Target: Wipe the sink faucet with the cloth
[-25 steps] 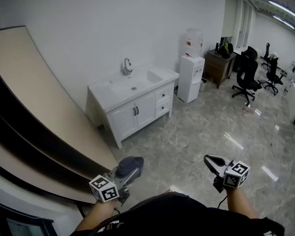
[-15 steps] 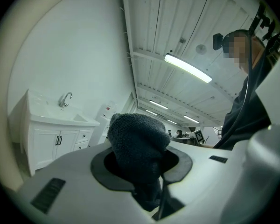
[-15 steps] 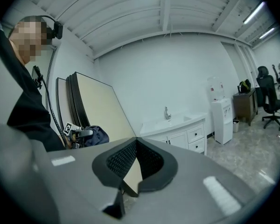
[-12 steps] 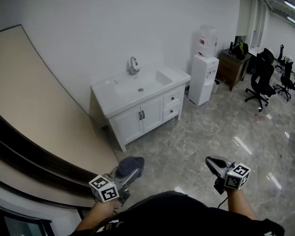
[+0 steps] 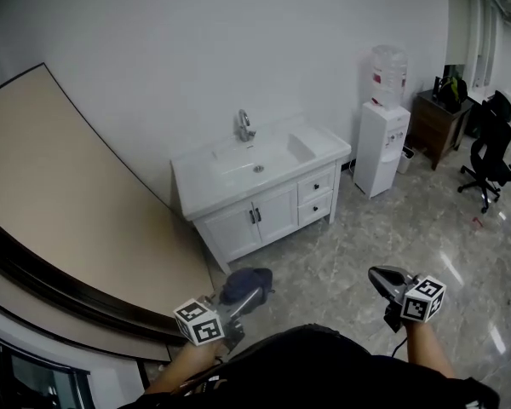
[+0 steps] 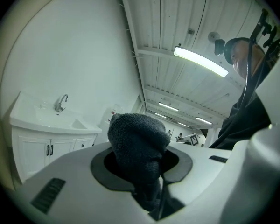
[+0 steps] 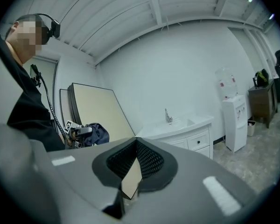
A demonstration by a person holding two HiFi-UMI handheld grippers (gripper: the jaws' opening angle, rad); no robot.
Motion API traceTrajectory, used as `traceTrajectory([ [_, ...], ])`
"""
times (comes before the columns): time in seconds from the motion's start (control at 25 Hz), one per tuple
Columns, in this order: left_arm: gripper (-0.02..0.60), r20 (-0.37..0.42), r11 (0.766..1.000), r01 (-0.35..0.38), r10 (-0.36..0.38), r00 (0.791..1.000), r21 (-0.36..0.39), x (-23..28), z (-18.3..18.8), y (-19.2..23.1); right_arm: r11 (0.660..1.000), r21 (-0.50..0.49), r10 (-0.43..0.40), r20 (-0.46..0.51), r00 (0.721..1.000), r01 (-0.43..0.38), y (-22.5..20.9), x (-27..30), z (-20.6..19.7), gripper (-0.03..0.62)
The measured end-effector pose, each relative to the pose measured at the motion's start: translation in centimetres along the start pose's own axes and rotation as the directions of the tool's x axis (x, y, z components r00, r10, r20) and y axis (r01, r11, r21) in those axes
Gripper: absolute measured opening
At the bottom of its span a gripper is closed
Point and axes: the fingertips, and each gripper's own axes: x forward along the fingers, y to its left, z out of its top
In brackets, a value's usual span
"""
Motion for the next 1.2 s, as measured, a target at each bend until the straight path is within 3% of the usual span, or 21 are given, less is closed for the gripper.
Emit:
traceTrajectory([
  [0.16,0.115,-0.031,1.000,-0.018,0.018,0.999,0.008,2.6,0.8,1.9,1.000,0.022,0.018,-0.014,1.000,-0.017,-3.1,1.9,0.0,0.001],
  [0.36,0.115,-0.007,0.999,0.002,-0.002,1.000,-0.034,5.5,2.1,7.7,1.000,0.022,0.006,-0.043,0.999,-0.005,-6.4,6.5,0.7,0.002],
  [0.52,0.115,0.002,0.999,0.051,-0.051,0.999,-0.012,7.5,4.4,14.2,0.999,-0.006,-0.042,-0.032,0.999,0.042,-9.0,12.1,2.9,0.002],
  [0.8,0.115,0.005,0.996,0.081,-0.081,0.997,0.039,7.8,12.2,27.4,0.996,-0.047,-0.074,-0.013,0.997,0.074,-10.8,25.6,8.6,0.002],
  [0.96,0.115,0.021,0.997,0.064,-0.065,0.998,0.036,8.3,15.4,33.3,1.000,-0.017,-0.019,-0.024,1.000,0.018,-10.8,32.7,10.7,0.001],
  [1.2,0.115,0.034,1.000,-0.026,0.026,0.999,0.007,9.4,16.1,39.2,0.999,-0.044,0.025,-0.109,0.994,-0.030,-16.7,38.9,9.9,0.001],
])
